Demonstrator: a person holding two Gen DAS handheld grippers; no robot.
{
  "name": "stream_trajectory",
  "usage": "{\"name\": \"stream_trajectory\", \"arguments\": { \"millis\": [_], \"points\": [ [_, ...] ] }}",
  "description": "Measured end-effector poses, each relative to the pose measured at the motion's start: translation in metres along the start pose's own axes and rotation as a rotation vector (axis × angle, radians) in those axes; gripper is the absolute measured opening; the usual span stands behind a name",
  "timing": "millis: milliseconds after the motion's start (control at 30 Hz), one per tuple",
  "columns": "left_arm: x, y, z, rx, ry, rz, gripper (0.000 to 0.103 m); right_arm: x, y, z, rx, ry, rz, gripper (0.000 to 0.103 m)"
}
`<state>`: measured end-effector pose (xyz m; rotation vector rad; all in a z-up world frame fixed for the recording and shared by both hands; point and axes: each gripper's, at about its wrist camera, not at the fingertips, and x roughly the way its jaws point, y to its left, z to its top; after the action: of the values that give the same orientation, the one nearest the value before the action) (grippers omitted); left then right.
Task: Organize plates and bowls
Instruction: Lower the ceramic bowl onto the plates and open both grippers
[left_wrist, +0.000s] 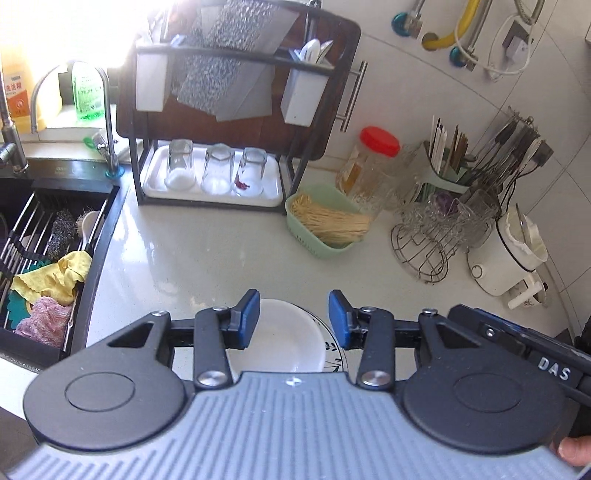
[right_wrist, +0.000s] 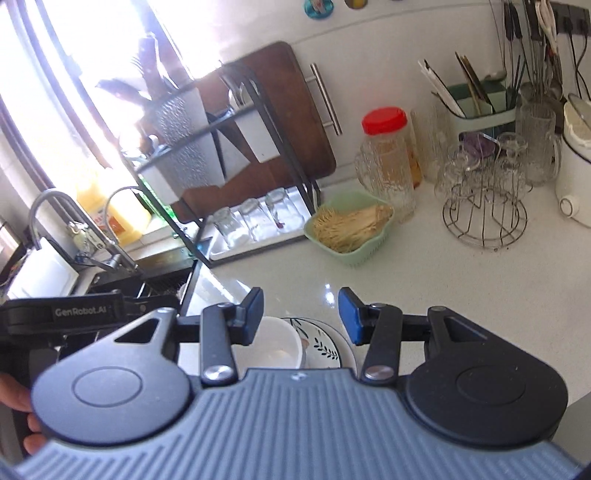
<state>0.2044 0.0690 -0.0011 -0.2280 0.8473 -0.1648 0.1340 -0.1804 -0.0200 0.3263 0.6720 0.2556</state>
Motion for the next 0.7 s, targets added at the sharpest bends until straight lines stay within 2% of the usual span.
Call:
{"name": "stream_trajectory", "arguments": {
  "millis": [100, 233, 333, 367, 467, 500, 600, 700],
  "points": [
    [-0.011, -0.006, -0.008, -0.013, -0.019, 0.003, 0.048, -0.02, -0.002, -0.003, -0.019, -0.033, 0.012, 0.048],
    [-0.024, -0.013, -0.022, -0.037, -0.03, -0.008, 0.058, -0.041, -0.006, -0.005, -0.041, -0.077, 0.011, 0.048],
    [-0.032, -0.021, -0.032, -0.012, -0.027, -0.013, 0.061, -0.051, -0.01, -0.008, -0.055, -0.1, 0.002, 0.048],
    [-0.035, -0.023, -0.034, 0.001, -0.028, -0.014, 0.062, -0.054, -0.011, -0.01, -0.068, -0.108, -0.005, 0.051],
    [-0.045, -0.029, -0.04, 0.038, -0.038, -0.003, 0.072, -0.062, -0.016, -0.016, -0.092, -0.134, -0.033, 0.082],
    [-0.048, -0.03, -0.042, 0.045, -0.038, -0.009, 0.077, -0.065, -0.018, -0.018, -0.098, -0.14, -0.041, 0.086],
    [-0.06, -0.032, -0.049, 0.048, -0.058, -0.011, 0.094, -0.071, -0.02, -0.023, -0.135, -0.138, -0.067, 0.085],
    [-0.068, -0.034, -0.057, 0.053, -0.085, 0.019, 0.098, -0.077, -0.021, -0.028, -0.151, -0.143, -0.068, 0.085]
  ]
}}
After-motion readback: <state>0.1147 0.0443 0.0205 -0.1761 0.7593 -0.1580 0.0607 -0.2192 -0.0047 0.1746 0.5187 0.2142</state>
